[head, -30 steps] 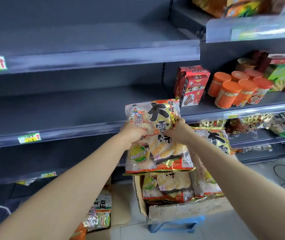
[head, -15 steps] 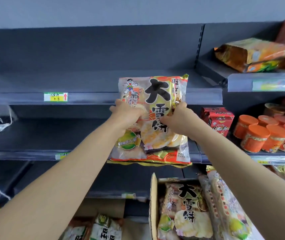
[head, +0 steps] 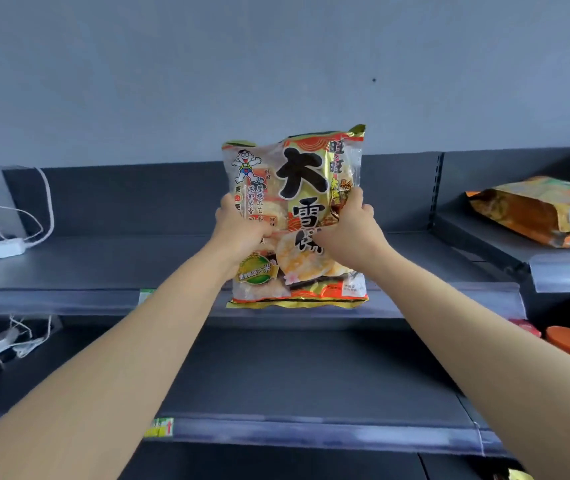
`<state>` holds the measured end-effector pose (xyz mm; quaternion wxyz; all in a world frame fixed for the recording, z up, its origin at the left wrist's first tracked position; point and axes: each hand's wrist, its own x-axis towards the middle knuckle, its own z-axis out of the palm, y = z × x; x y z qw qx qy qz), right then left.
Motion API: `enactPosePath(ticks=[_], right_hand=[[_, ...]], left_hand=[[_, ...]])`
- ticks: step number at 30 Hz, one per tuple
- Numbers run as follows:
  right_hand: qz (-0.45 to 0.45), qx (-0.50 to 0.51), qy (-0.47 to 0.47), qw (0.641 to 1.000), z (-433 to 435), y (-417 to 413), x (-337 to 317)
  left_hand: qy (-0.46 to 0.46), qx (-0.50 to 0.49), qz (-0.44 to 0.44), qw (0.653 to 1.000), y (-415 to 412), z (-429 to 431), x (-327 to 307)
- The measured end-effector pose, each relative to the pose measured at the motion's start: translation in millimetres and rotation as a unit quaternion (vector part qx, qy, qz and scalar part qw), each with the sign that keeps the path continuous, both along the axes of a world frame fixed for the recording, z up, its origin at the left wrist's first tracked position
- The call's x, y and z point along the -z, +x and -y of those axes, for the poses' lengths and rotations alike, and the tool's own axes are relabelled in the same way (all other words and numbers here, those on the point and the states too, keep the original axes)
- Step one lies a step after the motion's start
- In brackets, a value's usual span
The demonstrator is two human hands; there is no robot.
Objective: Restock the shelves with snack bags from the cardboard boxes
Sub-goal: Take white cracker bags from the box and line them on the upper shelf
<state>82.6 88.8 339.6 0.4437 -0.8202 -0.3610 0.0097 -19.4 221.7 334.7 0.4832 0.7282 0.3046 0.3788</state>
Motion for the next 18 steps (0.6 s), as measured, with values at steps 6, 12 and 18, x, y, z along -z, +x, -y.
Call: enactPosePath(ticks=[6,12,18], right_hand=[[0.004,-0.022,0.024,0.999,-99,-26,-11],[-0.01,-0.041,0.037,0.998,-186,-52,-5],[0.014,-0.045,0.007,0.999,-237,-73,-1]], left_hand=[[0.023,-0.007,0.012,1.0,-27,-104,-16],[0.039,-0.027,0.013,0.999,-60,-183,-17],[0.032,-0.041,0.016,0.999,-90,-222,-13]])
